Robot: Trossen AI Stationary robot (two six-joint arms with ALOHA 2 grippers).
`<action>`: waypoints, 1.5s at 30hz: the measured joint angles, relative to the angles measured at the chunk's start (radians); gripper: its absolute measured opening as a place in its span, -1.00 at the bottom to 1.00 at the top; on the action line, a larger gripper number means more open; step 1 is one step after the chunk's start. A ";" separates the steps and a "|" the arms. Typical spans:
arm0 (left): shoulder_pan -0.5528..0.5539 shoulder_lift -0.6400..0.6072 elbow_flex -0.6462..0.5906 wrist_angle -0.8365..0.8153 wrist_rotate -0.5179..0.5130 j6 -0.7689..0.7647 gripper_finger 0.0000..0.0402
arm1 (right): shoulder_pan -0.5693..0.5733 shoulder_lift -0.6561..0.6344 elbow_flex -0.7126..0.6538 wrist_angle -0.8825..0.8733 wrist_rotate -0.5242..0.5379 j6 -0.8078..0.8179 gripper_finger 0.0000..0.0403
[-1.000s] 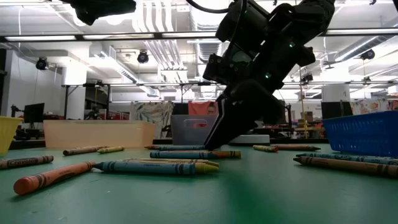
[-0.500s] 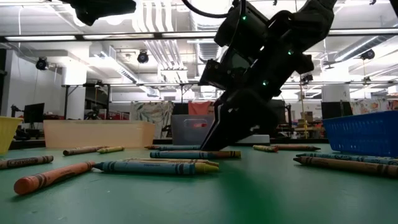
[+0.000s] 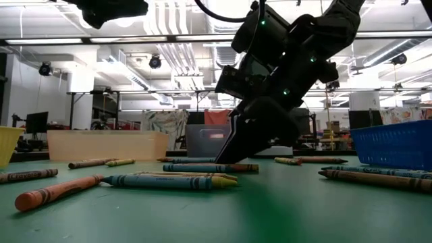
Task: Sort crayons
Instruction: Put the orange crayon into the blue bin
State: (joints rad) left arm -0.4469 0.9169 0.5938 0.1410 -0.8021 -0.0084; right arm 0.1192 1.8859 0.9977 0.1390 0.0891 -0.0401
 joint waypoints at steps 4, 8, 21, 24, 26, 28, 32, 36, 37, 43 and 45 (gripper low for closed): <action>0.000 0.000 0.000 0.000 0.000 -0.005 -0.62 | -0.001 0.001 0.000 -0.003 0.002 -0.013 -0.91; 0.000 0.000 0.000 0.001 0.000 -0.016 -0.62 | -0.002 -0.001 0.006 -0.005 0.007 -0.013 -0.93; 0.000 0.000 0.000 0.019 0.000 -0.036 -0.62 | -0.026 -0.133 0.099 -0.249 0.024 0.053 -0.94; 0.000 0.000 0.000 0.032 0.000 -0.036 -0.62 | -0.026 -0.180 0.130 -0.375 0.023 0.084 -0.94; 0.000 0.001 0.000 0.042 0.000 -0.036 -0.62 | -0.025 -0.219 0.147 -0.474 0.023 0.114 -0.94; 0.000 0.002 0.000 0.043 0.000 -0.035 -0.62 | -0.024 -0.254 0.157 -0.589 0.022 0.155 -0.94; 0.000 0.002 0.000 0.047 0.000 -0.035 -0.62 | -0.006 -0.354 0.158 -0.840 0.014 0.292 -0.94; 0.000 0.002 0.001 0.051 0.000 -0.035 -0.62 | 0.034 -0.448 0.151 -1.124 0.015 0.516 -0.94; 0.000 0.004 0.005 0.052 0.000 -0.035 -0.62 | 0.049 -0.471 0.146 -1.178 0.015 0.585 -0.94; 0.000 0.014 0.023 0.052 0.000 -0.024 -0.62 | 0.187 -0.616 0.070 -1.303 0.011 1.002 -0.94; 0.000 0.020 0.031 0.054 0.000 -0.022 -0.62 | 0.237 -0.653 0.035 -1.303 0.011 1.163 -0.94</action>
State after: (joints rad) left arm -0.4469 0.9369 0.6245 0.1953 -0.8021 -0.0303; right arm 0.3559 1.2327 1.0328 -1.1639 0.1003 1.1225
